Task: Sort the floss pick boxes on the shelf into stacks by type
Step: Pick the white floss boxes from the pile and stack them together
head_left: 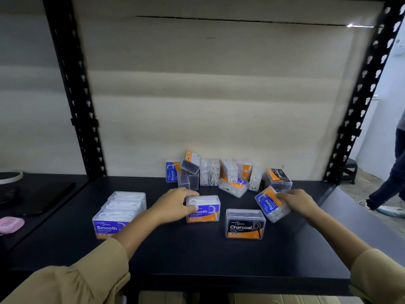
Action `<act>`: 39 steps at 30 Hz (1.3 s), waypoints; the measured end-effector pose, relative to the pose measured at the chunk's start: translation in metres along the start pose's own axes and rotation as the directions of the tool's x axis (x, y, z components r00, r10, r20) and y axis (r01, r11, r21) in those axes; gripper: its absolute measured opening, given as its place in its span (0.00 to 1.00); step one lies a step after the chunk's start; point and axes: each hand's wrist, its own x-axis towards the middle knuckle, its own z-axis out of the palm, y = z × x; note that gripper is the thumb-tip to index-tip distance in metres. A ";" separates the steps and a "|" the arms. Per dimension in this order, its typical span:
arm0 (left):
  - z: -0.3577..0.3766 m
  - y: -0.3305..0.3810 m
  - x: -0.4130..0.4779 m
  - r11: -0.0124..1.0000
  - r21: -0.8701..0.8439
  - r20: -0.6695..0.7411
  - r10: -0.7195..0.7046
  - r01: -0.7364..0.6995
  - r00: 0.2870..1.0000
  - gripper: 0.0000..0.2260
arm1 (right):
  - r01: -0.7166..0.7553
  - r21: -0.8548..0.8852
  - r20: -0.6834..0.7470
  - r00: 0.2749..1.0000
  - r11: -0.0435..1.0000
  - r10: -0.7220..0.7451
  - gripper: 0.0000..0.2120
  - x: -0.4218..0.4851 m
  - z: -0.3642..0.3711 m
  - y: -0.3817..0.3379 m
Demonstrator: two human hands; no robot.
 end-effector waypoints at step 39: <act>-0.025 0.018 0.002 0.950 0.274 0.157 0.107 -0.148 0.982 0.15 | 0.256 -0.622 0.140 0.966 0.740 -0.216 0.24 0.013 -0.020 0.001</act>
